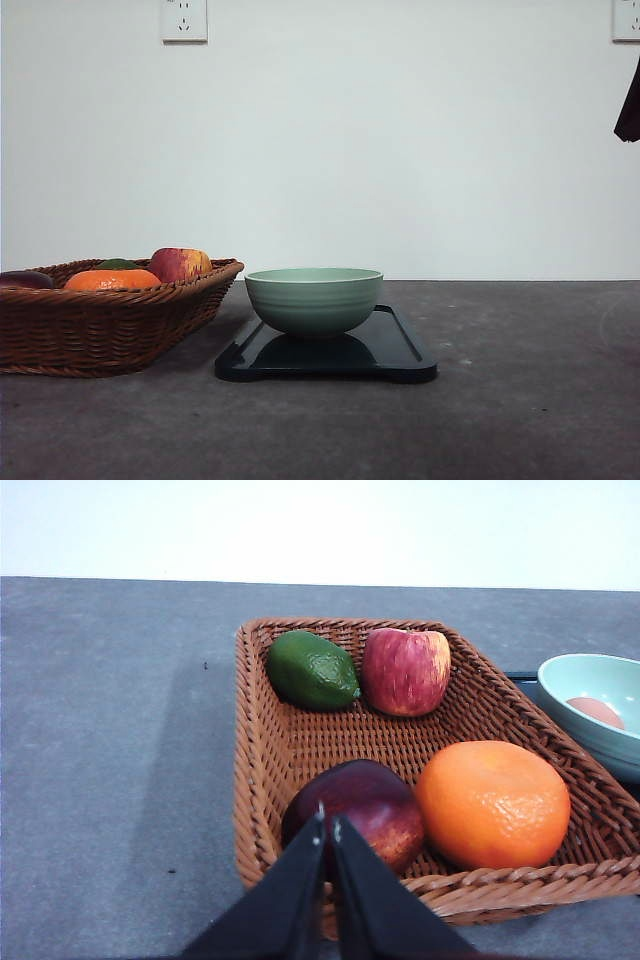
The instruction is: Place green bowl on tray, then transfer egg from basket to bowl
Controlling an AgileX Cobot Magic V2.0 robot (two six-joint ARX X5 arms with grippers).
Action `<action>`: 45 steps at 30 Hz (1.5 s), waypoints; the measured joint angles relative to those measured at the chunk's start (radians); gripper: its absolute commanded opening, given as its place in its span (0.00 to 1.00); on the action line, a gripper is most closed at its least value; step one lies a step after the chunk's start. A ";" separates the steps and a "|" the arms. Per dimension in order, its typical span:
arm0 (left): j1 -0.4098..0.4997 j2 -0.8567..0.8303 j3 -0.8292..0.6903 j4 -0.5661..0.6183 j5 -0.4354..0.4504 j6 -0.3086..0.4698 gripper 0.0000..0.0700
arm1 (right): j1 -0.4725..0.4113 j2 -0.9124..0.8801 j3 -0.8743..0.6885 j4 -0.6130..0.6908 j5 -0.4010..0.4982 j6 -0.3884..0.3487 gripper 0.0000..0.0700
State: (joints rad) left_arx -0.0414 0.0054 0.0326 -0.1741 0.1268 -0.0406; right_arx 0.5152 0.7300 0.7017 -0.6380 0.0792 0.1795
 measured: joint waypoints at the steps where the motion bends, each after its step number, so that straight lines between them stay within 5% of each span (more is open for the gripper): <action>1: 0.000 0.000 0.000 0.000 0.000 0.000 0.00 | 0.000 0.000 0.000 0.000 0.000 0.000 0.03; 13: 0.000 0.000 0.000 0.000 0.000 0.000 0.00 | 0.000 0.000 0.000 0.001 0.000 -0.001 0.03; 19: 0.000 0.000 0.000 0.000 0.000 0.000 0.00 | -0.014 -0.008 -0.005 0.012 0.055 -0.073 0.03; 32: 0.000 0.000 0.000 0.000 0.000 0.000 0.00 | -0.282 -0.370 -0.394 0.392 0.076 -0.136 0.03; 45: 0.000 0.000 0.000 0.000 0.000 0.000 0.00 | -0.426 -0.654 -0.660 0.434 -0.077 -0.174 0.03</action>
State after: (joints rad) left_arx -0.0414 0.0055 0.0326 -0.1741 0.1268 -0.0406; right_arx 0.0890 0.0764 0.0417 -0.2039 0.0025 0.0059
